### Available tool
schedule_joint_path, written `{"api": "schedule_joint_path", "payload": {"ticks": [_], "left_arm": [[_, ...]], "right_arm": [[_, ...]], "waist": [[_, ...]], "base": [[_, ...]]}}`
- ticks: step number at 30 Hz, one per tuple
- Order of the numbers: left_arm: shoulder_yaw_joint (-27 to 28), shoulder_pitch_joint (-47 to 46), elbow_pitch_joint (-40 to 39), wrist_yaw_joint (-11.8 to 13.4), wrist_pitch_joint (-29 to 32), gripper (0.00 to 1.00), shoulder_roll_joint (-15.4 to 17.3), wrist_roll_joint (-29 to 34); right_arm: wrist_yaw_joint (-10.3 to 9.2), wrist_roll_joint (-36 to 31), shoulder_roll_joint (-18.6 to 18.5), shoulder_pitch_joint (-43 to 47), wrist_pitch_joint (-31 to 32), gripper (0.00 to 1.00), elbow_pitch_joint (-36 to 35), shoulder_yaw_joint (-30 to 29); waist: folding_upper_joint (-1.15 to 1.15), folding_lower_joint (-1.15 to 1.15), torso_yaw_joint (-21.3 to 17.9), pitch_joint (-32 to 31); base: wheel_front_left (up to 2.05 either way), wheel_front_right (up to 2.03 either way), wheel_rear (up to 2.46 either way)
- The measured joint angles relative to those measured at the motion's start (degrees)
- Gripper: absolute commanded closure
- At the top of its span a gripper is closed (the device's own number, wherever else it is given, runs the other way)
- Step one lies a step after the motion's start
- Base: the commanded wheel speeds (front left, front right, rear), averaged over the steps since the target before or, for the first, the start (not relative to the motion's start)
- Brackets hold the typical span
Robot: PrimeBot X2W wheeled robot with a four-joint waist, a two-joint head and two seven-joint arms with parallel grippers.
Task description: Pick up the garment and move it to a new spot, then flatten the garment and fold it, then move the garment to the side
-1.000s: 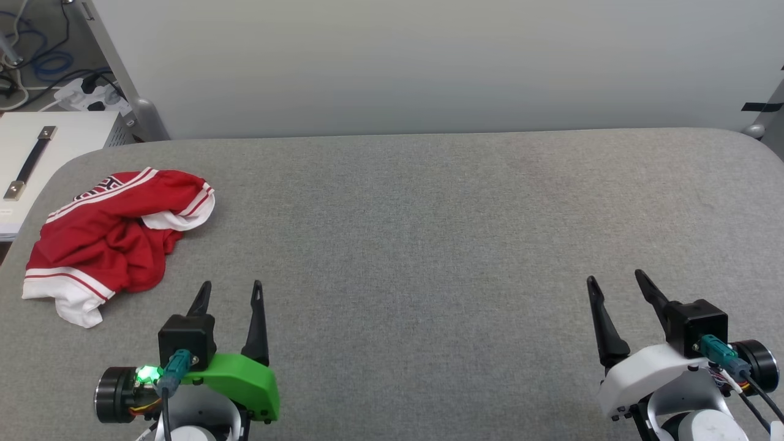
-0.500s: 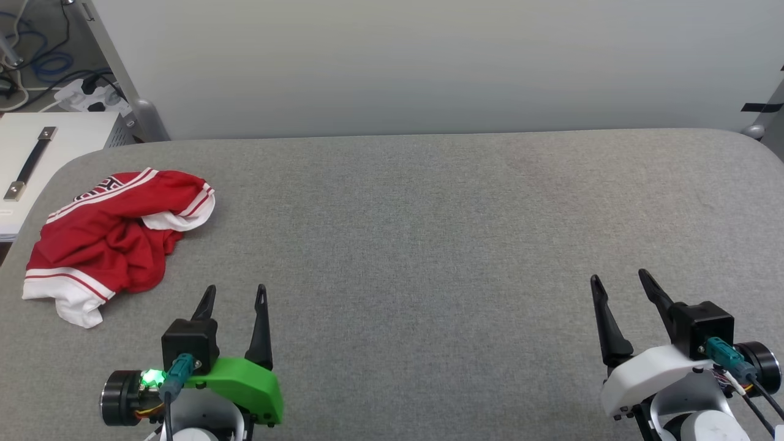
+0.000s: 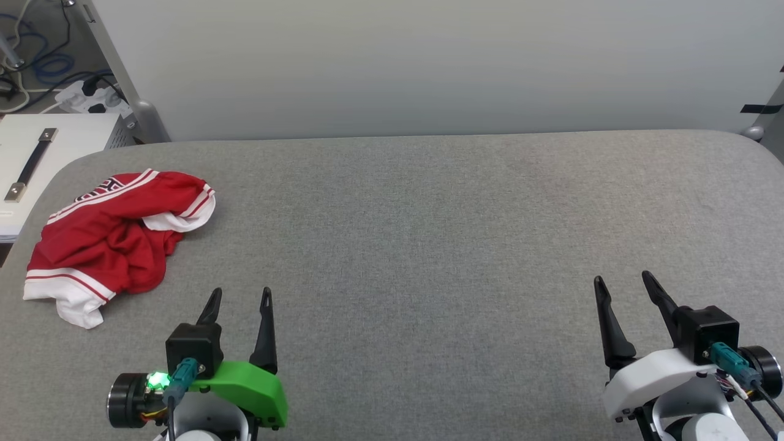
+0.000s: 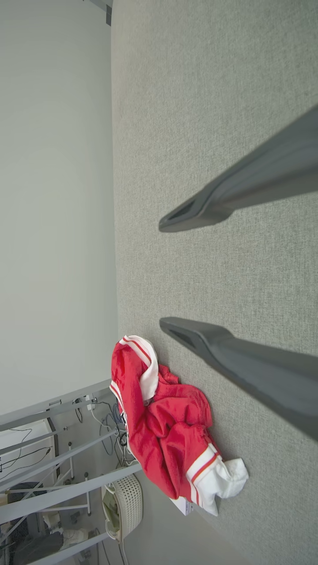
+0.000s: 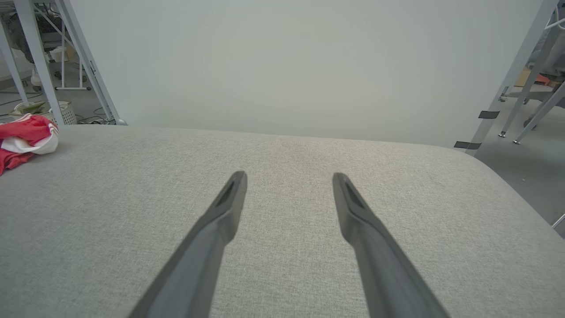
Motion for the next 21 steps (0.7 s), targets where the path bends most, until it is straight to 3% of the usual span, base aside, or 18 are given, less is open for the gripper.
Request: {"api": "schedule_joint_path", "payload": {"ticks": [21], "left_arm": [[-0.5,0.0,-1.7,-0.5,-2.5,0.00,0.0,-0.5]], "right_arm": [[0.00,-0.3,0.0,0.1,-2.5,0.00,-0.7,-0.5]], "waist": [[0.00,0.00,0.2,-0.1]], "base": [[0.00,0.00,0.00]]}}
